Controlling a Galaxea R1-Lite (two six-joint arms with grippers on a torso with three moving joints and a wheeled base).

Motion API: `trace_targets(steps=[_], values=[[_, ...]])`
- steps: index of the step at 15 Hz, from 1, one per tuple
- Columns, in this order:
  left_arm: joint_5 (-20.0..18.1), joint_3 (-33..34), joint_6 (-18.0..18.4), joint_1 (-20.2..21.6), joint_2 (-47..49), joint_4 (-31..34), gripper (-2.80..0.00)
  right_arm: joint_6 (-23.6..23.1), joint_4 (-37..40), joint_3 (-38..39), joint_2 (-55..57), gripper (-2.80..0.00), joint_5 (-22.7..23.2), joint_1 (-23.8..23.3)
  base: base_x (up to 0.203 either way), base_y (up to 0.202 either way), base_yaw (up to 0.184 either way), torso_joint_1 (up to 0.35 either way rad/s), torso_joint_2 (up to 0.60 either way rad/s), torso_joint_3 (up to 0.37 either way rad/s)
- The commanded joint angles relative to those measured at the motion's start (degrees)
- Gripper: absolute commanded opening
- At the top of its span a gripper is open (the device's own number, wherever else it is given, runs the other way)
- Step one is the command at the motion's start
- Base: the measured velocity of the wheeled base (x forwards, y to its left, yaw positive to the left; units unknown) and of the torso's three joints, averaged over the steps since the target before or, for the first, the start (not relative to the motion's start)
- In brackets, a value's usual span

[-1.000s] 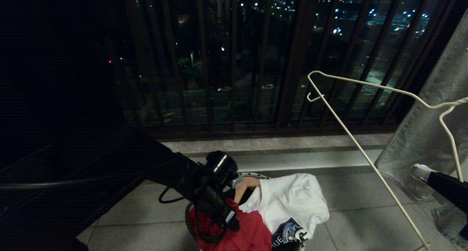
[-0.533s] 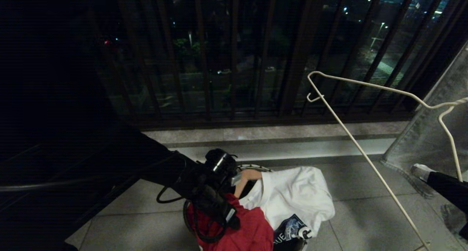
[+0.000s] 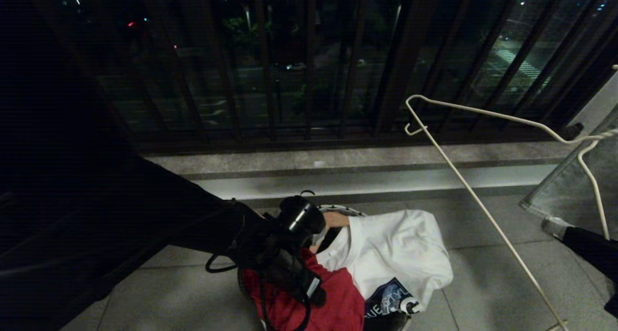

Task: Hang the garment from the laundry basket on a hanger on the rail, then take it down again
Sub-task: Pick up clothes from the basket

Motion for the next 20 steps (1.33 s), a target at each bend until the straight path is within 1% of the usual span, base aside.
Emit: trace_targets(steps=[1,4,7,10,12,13,18,20], values=[[1.35,0.82,-0.8,-1.6,-2.37,0.13,0.0,0.11,-0.13,0.0,0.09,-2.8,-0.12,0.03,0.0,0.0,0.0,0.002,0.01,-0.201],[1.35,0.99,-0.88,-1.49,-0.77,0.22,0.0,0.13,-0.04,0.09,0.17,-2.8,-0.12,0.03,0.0,0.0,0.0,0.005,0.0,-0.14],[1.26,1.61,-0.71,-1.43,0.09,0.13,0.0,0.07,-0.13,0.09,0.11,-2.8,-0.12,0.03,0.0,0.0,0.0,0.003,0.0,-0.025],[0.03,1.78,-0.96,-1.58,-1.75,0.22,0.0,0.04,-0.08,0.09,0.04,-2.8,-0.12,0.03,0.0,0.0,0.0,0.0,0.0,0.0],[-1.75,2.37,-2.21,-2.25,-4.06,0.23,0.0,0.04,-0.05,0.09,0.0,-2.8,-0.12,0.03,0.0,0.0,0.0,0.0,0.0,0.0],[-2.05,2.77,-3.08,-2.9,-4.84,0.3,0.0,0.04,-0.09,0.09,0.09,-2.8,-0.12,0.03,0.0,0.0,0.0,0.0,0.0,0.0],[-2.17,3.6,-8.0,-6.79,-5.56,0.23,0.0,0.13,-0.1,0.11,0.26,-2.8,-0.12,0.03,0.0,0.0,0.0,0.0,0.0,0.0],[-2.17,3.39,-8.26,-7.84,-3.6,0.17,0.0,0.13,-0.11,0.12,0.26,-2.8,-0.12,0.03,0.0,0.0,0.0,0.0,0.0,0.0]])
